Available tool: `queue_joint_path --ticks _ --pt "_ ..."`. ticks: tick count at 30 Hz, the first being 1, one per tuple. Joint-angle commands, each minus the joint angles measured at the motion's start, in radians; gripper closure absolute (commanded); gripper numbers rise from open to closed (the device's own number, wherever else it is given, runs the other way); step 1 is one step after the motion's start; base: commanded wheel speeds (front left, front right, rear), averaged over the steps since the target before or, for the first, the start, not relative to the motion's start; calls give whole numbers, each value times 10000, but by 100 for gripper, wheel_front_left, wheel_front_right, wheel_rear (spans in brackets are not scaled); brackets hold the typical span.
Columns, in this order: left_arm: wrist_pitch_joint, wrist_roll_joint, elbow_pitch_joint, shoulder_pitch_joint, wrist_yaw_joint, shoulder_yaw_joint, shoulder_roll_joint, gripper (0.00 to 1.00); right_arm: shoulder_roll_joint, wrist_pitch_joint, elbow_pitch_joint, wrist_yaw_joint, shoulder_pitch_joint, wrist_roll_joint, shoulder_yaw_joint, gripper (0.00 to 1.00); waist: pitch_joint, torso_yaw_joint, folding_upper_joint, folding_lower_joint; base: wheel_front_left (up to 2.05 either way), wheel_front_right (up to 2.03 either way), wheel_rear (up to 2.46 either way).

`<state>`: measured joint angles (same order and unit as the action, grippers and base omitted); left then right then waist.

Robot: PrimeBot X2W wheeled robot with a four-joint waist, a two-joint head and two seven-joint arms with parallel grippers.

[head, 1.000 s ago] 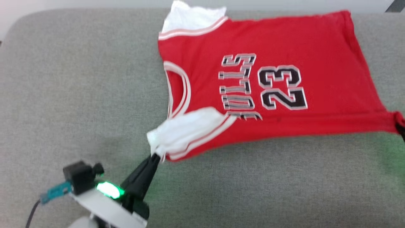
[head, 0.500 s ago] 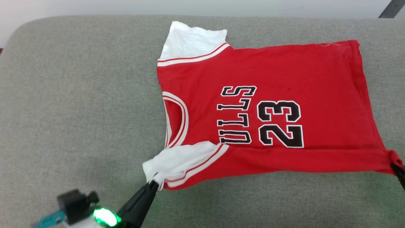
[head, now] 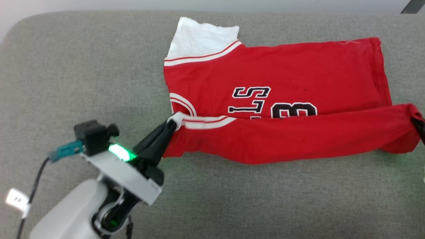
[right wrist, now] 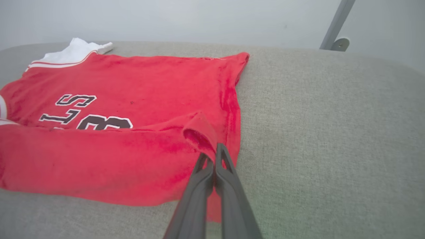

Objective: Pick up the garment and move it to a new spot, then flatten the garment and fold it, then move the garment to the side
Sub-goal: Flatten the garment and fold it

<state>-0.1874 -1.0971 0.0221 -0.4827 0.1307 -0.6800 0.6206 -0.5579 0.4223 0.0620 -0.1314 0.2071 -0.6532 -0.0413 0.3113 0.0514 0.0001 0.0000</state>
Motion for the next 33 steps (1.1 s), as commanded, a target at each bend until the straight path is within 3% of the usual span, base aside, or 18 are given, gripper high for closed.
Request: queue_joint_path --ticks 1,10,17,19,20,21,22,23,24,28,33 --pt "-70 -126 180 -231 -11 -121 -165 100 28 -89 -239 15 191 75 114 100 107 20 -1 0 0 0 0" --pt "-583 -539 2312 -1400 -11 -981 -862 100 105 -875 -2152 15 1174 159 785 100 622 34 -1 0 0 0 0" --pt "-731 -506 3480 -1940 -11 -1778 -925 100 141 -1574 -3209 15 1800 244 1541 100 811 -65 -1 0 0 0 0" --pt "-757 -441 3672 -2110 -11 -1929 -867 75 115 -1726 -3466 15 1913 222 1703 100 783 -58 -1 0 0 0 0" --pt "-752 -459 3719 -2173 -11 -1997 -874 52 101 -1821 -3577 15 1932 216 1787 100 726 -47 -1 0 0 0 0" --pt "-762 -490 3763 -2233 -11 -2048 -856 3 86 -1906 -3678 15 1943 225 1864 96 656 -38 -1 0 0 0 0" --pt "-770 -451 3828 -2288 -11 -2110 -798 0 78 -2015 -3777 15 1941 227 1912 70 561 -22 -1 0 0 0 0" --pt "-773 -405 3888 -2333 -11 -2172 -730 0 71 -2131 -3854 15 1927 229 1923 30 461 -8 -1 0 0 0 0" --pt "-771 -405 3893 -2369 -11 -2231 -676 0 66 -2248 -3924 15 1912 272 1940 0 342 -1 -1 0 0 0 0" --pt "-646 -235 4178 -2573 -11 -2510 -164 0 86 -2611 -4069 15 1686 228 1809 0 -234 120 -1 0 0 0 0" --pt "503 -271 4284 -2933 -224 -2686 514 0 175 -2806 -3958 15 1395 173 1511 0 -928 242 -1 0 0 0 0"
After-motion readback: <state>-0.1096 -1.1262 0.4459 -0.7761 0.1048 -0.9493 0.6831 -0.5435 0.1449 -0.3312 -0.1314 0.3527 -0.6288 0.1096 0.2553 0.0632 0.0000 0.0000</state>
